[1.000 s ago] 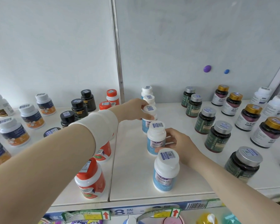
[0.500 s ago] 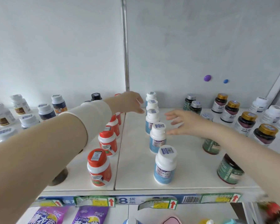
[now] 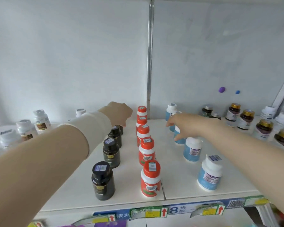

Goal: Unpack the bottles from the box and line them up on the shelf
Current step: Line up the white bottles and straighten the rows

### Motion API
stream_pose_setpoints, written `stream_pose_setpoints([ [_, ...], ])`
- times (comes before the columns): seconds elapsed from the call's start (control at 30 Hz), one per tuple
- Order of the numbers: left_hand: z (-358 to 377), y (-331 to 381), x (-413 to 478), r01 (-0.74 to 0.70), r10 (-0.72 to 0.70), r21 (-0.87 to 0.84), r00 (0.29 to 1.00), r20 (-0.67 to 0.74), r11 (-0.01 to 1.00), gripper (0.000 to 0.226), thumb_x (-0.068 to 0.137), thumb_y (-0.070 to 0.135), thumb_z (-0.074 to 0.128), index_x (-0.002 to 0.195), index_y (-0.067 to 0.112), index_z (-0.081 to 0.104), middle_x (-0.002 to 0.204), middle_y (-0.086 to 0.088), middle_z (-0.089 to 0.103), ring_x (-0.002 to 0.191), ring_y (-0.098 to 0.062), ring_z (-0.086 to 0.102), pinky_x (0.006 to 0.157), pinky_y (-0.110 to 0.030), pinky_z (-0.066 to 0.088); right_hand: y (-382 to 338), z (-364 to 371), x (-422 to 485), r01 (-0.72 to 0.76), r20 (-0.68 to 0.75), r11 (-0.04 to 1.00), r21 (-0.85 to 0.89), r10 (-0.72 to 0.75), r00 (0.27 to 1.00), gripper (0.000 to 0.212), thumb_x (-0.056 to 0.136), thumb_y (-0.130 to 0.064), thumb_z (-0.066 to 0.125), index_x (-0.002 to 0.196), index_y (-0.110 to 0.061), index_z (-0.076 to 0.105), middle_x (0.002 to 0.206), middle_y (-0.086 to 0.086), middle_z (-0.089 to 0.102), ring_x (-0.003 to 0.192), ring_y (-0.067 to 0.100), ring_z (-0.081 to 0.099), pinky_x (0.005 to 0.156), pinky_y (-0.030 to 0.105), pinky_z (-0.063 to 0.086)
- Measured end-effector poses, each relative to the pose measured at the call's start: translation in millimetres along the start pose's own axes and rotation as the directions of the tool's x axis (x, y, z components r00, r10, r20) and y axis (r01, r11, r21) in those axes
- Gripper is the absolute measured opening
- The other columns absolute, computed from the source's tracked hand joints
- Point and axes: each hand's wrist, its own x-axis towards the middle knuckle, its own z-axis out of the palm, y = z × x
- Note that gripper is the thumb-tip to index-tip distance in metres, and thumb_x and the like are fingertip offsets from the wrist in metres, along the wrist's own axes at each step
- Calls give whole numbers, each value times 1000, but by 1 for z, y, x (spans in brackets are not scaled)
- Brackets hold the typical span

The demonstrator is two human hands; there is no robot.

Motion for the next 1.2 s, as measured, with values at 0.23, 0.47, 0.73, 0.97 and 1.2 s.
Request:
stream_pose_setpoints([
  [0.23, 19, 4, 12, -121, 117, -245, 993, -33, 962, 46, 91, 30, 59, 133, 17, 46, 130, -2, 56, 116, -23, 55, 96, -31, 44, -37, 22, 1, -11, 39, 993, 118, 6, 999, 70, 79, -33, 71, 139, -22, 37, 139, -2, 46, 124, 17, 48, 102, 30, 42],
  [0.47, 43, 20, 28, -115, 149, -604, 989, 5, 789, 62, 86, 38, 63, 138, 13, 40, 137, -6, 51, 122, -25, 51, 106, -36, 41, -51, 62, -6, -24, 21, 789, 614, 14, 1000, 65, 76, -38, 73, 132, -26, 41, 133, -7, 51, 108, 7, 51, 97, 26, 46],
  [0.73, 57, 34, 32, -93, 144, -715, 990, 10, 693, 55, 87, 35, 63, 134, 14, 45, 135, -5, 54, 119, -24, 54, 102, -33, 42, -60, 101, 8, -30, -30, 484, 875, 117, 993, 51, 74, -28, 75, 112, -33, 42, 113, -9, 55, 102, 11, 55, 84, 21, 48],
  [0.97, 58, 30, 34, -54, 130, -792, 991, 33, 608, 56, 84, 34, 67, 132, 13, 50, 130, -5, 58, 116, -22, 57, 104, -36, 44, -61, 109, 12, -23, -46, 424, 906, 152, 987, 48, 74, -29, 75, 109, -35, 42, 106, -14, 54, 97, 10, 56, 80, 17, 46],
  [1.2, 58, 29, 34, -65, 142, -795, 990, 26, 603, 56, 84, 33, 67, 133, 14, 49, 131, -3, 57, 116, -22, 57, 102, -32, 44, -59, 112, 8, -2, -62, 412, 911, 142, 988, 44, 74, -29, 75, 103, -39, 45, 98, -19, 55, 89, 3, 58, 67, 8, 45],
])
